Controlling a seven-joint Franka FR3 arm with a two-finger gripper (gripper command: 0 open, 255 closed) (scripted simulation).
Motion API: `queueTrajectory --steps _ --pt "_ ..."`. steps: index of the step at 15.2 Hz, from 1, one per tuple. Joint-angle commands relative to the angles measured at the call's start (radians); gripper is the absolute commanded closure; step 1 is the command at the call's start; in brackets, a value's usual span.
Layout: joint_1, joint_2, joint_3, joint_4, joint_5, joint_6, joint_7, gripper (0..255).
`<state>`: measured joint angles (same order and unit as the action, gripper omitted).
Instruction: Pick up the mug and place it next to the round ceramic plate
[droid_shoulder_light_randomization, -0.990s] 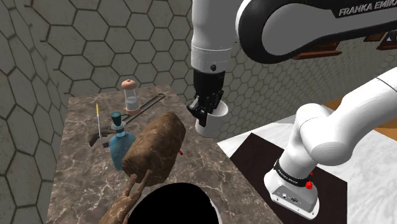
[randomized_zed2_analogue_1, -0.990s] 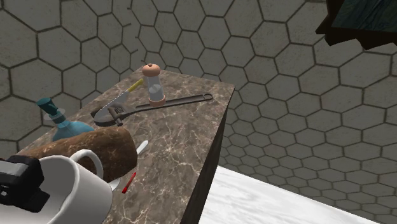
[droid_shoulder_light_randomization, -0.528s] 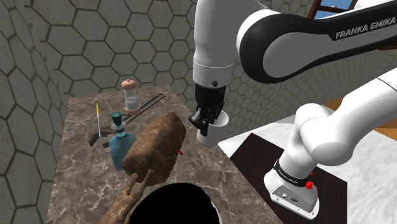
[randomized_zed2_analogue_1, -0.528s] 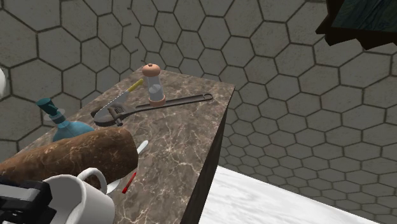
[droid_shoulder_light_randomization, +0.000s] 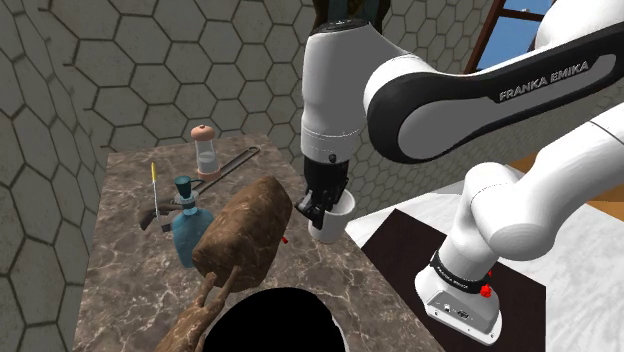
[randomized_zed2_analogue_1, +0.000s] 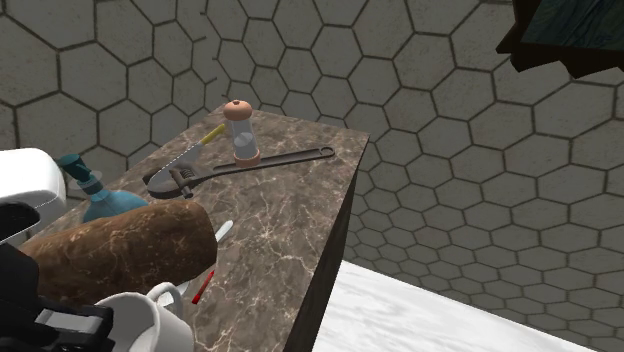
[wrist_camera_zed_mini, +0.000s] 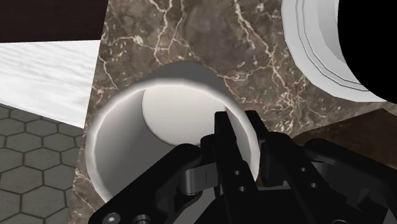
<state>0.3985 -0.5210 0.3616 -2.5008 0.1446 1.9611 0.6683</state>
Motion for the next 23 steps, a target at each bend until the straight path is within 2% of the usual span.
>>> queueTrajectory --steps 1,16,23 --pt "0.001 0.009 0.006 -0.021 0.002 0.031 0.003 255" --pt "-0.006 0.117 0.048 -0.148 0.002 0.264 0.023 255" --pt "-0.006 0.117 0.048 -0.148 0.002 0.264 0.023 255"
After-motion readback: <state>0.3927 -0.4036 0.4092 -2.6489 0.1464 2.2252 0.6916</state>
